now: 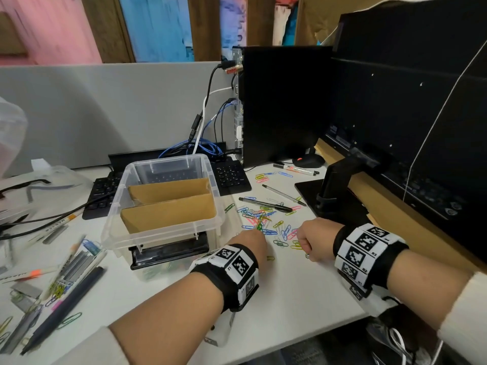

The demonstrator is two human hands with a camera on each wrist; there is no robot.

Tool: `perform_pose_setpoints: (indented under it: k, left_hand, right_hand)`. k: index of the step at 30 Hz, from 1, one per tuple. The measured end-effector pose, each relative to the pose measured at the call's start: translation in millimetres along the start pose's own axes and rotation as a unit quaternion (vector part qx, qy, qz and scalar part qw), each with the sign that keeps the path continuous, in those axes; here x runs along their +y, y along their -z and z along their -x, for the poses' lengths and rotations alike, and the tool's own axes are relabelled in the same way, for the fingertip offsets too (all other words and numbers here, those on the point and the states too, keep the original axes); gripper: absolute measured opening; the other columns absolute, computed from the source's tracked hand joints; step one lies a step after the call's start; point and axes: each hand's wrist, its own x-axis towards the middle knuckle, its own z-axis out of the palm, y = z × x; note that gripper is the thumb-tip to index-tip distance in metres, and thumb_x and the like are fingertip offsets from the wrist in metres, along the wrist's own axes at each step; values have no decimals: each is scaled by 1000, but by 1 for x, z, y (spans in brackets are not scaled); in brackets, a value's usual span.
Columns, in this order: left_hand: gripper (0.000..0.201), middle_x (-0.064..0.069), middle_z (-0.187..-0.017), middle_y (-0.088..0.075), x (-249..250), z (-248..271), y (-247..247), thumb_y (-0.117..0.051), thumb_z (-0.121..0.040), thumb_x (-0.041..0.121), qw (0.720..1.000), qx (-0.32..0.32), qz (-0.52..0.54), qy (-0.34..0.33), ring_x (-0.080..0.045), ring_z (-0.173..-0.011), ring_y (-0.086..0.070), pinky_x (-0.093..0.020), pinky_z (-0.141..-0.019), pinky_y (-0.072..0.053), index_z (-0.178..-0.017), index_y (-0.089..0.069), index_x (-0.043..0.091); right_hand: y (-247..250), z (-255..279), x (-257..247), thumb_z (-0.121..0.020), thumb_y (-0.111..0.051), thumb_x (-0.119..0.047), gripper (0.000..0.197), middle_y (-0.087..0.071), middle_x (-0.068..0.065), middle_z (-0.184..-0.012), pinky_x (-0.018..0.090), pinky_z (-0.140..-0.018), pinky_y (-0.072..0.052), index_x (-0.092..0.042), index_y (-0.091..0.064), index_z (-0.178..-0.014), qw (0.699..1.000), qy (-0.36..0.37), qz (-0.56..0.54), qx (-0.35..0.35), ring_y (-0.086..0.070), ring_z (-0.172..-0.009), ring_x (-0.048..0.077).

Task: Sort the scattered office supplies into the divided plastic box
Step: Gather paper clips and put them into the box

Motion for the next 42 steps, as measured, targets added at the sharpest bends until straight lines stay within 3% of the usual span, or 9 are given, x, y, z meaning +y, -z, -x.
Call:
perform_pose_setpoints:
  k: [5,11,15,17,21,27,31,38,42]
  left_hand:
    - [29,-12,-122,-61,5,-3,3,-53,-91,9,996,26,79,-21,-28,-112,-57,-33,-96,-46,-120,-55,5]
    - [29,-7,-114,-64,10,-7,3,-63,-84,13,996,24,65,-53,-26,-107,-60,-35,-93,-50,-113,-63,8]
    - [26,-6,-112,-64,11,-7,-1,-65,-83,15,998,1,51,-28,-26,-101,-62,-38,-89,-53,-109,-64,11]
    - [27,-7,-113,-63,12,-8,-1,-65,-84,17,999,-14,41,-27,-27,-103,-61,-38,-90,-52,-110,-64,10]
    - [35,-11,-126,-57,18,-9,-1,-61,-89,20,999,-45,0,8,-31,-117,-54,-41,-98,-45,-121,-59,9]
    - [29,-6,-127,-56,22,-2,-5,-49,-94,21,999,17,-43,5,-26,-122,-48,-40,-105,-29,-122,-52,15]
    - [30,-7,-126,-56,19,-7,4,-46,-94,17,999,35,21,29,-28,-118,-52,-38,-97,-37,-124,-48,14]
    - [35,-8,-124,-56,15,-11,10,-61,-89,19,996,-3,59,68,-27,-115,-55,-38,-94,-45,-122,-52,10]
    - [38,-10,-121,-58,13,-11,10,-65,-86,21,997,0,48,53,-28,-112,-57,-38,-93,-49,-120,-53,8]
  right_hand:
    - [-9,-5,0,-91,-55,-14,36,-59,9,-117,22,-73,-35,-19,-31,-64,1000,-7,14,11,-52,-90,21]
    - [-12,-8,4,-89,-57,-16,36,-51,3,-95,25,-74,-41,-21,-32,-64,999,-41,-28,10,-48,-85,18]
    - [-14,-7,1,-91,-52,-15,34,-59,9,-112,26,-82,-43,-19,-33,-64,999,-34,-18,-6,-58,-103,26]
    - [-13,-8,2,-91,-52,-16,34,-59,10,-105,26,-80,-43,-21,-33,-64,999,-34,-32,2,-58,-96,25]
    - [-8,-10,3,-89,-53,-16,35,-52,2,-90,24,-63,-39,-25,-32,-63,996,-39,-73,43,-47,-81,19]
    - [-8,-13,-11,-86,-55,-8,34,-57,1,-89,23,-73,-43,-23,-38,-60,989,-35,-129,56,-49,-82,15]
    - [-9,-18,-10,-81,-53,-2,32,-62,-1,-87,18,-56,-37,-22,-41,-59,986,-45,-151,57,-51,-77,15]
    - [-6,-16,-16,-87,-54,-8,20,-55,2,-93,23,-70,-39,-20,-44,-74,990,-60,-118,49,-47,-83,20]
    - [-8,-17,-17,-85,-51,-3,31,-62,5,-101,26,-71,-43,-23,-36,-66,988,-78,-127,41,-52,-83,23]
